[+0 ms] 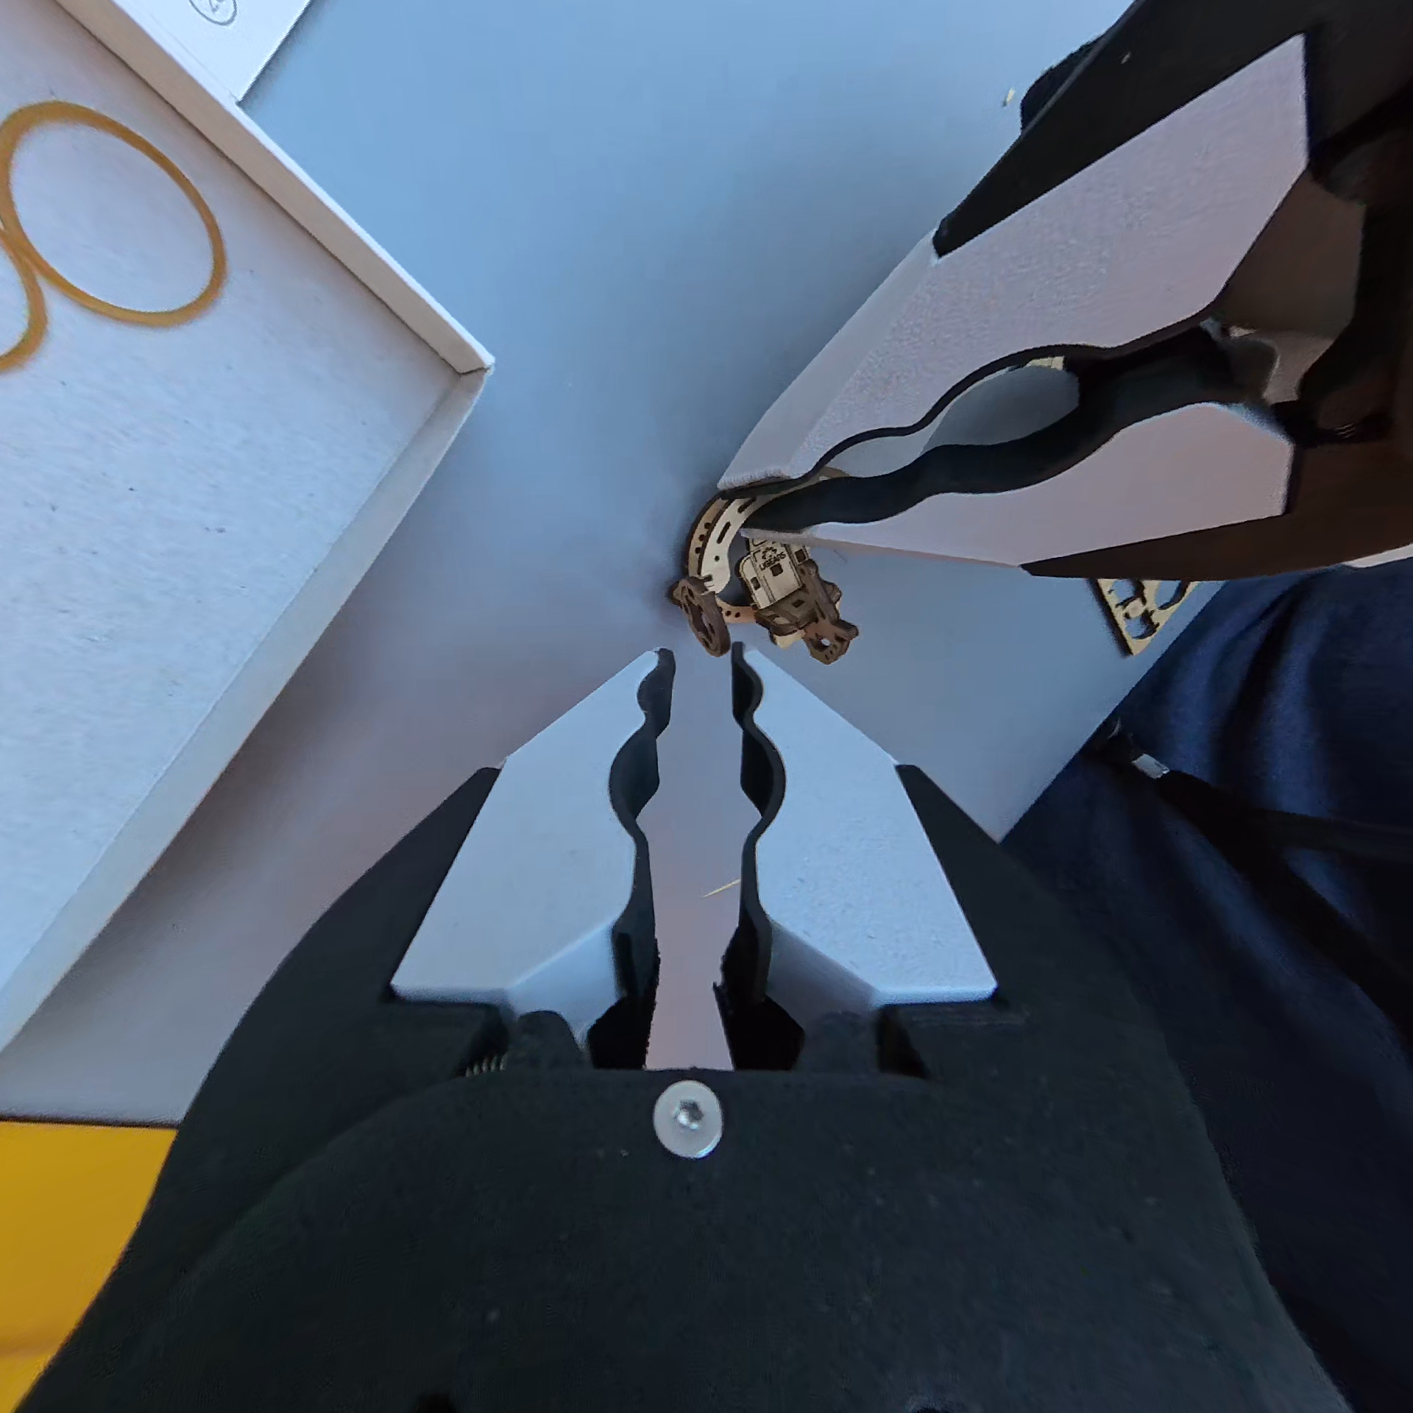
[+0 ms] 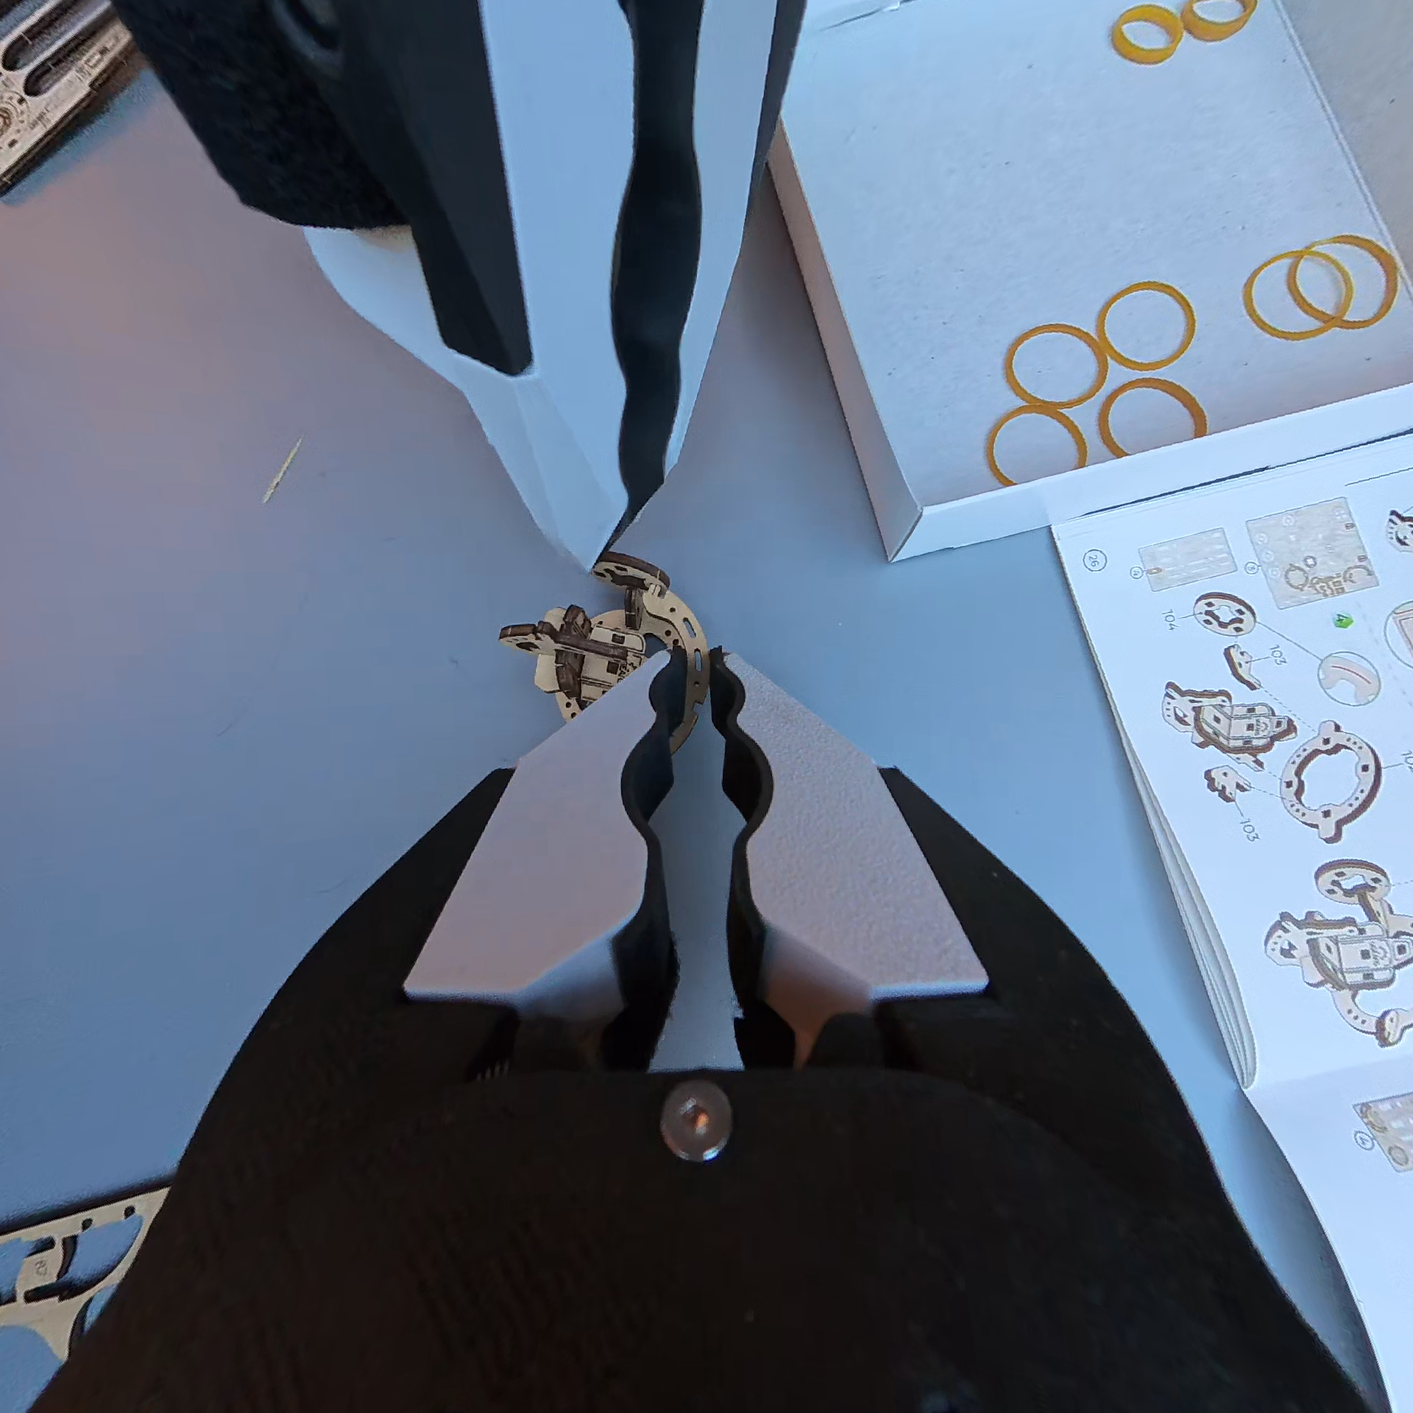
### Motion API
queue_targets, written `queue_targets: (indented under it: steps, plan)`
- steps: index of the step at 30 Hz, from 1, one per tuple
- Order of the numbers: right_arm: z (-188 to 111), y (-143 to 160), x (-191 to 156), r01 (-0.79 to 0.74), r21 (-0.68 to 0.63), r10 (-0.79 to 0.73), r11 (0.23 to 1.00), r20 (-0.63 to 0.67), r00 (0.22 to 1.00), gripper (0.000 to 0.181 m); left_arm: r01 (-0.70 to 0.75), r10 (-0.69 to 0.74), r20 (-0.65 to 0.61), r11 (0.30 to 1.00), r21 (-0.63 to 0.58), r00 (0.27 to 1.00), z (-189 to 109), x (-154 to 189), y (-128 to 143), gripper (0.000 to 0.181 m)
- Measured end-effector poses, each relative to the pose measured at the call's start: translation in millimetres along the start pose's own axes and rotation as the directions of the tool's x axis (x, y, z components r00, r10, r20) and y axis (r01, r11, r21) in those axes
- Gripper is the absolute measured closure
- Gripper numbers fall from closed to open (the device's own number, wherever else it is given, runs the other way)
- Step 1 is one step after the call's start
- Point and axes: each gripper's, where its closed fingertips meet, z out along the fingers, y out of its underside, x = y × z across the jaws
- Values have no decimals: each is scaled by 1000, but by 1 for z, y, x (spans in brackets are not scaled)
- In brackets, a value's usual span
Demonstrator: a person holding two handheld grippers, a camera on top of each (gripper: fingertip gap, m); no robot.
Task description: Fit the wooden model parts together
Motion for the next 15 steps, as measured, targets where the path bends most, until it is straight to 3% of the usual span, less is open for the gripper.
queue_targets:
  steps: [15]
  plan:
    - [1,1,1,-16,-1,16,1000,2,1000,177,-93,93,24,995,24,995,1,2,-7,178]
